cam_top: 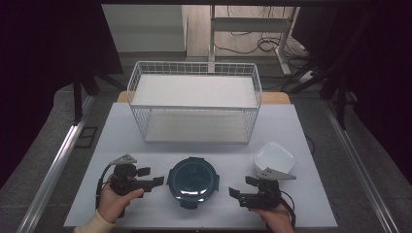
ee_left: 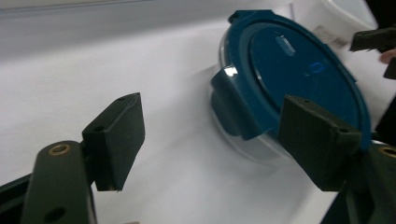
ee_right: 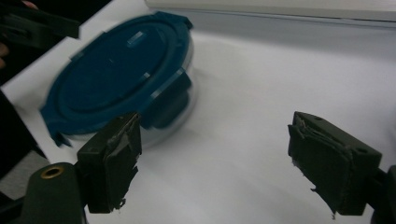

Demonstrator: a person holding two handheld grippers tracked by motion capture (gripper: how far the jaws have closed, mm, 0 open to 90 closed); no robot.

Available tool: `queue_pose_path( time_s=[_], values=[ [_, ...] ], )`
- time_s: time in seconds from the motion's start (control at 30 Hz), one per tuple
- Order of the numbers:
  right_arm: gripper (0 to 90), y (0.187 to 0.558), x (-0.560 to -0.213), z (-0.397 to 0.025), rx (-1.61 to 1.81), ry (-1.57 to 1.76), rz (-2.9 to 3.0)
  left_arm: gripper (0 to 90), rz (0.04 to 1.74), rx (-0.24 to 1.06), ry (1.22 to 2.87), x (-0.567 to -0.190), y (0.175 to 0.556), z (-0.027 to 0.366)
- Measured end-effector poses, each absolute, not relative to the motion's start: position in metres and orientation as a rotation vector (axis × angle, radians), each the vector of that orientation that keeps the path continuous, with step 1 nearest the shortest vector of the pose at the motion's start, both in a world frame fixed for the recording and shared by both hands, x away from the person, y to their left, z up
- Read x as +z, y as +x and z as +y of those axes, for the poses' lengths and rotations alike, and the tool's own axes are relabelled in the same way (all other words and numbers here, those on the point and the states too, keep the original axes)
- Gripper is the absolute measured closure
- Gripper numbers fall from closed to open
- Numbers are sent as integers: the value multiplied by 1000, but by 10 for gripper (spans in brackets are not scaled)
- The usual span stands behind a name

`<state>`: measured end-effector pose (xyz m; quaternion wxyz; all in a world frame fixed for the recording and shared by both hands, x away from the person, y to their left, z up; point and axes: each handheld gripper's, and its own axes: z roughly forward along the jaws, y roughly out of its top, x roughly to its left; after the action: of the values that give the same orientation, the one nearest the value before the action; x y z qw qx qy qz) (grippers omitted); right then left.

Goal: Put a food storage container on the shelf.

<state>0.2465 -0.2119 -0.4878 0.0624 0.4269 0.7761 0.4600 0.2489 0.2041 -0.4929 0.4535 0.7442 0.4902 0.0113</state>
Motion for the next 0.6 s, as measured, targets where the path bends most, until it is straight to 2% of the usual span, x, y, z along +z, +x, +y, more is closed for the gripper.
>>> queue_pose_path(
  time_s=[0.1, 0.3, 0.4, 0.6],
  values=[
    [166, 250, -484, -204, 1424, 1318, 2353, 204, 1213, -34, 1827, -492, 254, 202],
    [159, 258, -479, -187, 1432, 1337, 2384, 192, 1222, -56, 1827, -486, 267, 197],
    [147, 264, -475, -172, 1416, 1335, 2411, 176, 1243, -112, 1814, -484, 277, 191],
    [120, 272, -473, -157, 1419, 1388, 2410, 149, 1237, -178, 1814, -488, 276, 182]
  ],
)
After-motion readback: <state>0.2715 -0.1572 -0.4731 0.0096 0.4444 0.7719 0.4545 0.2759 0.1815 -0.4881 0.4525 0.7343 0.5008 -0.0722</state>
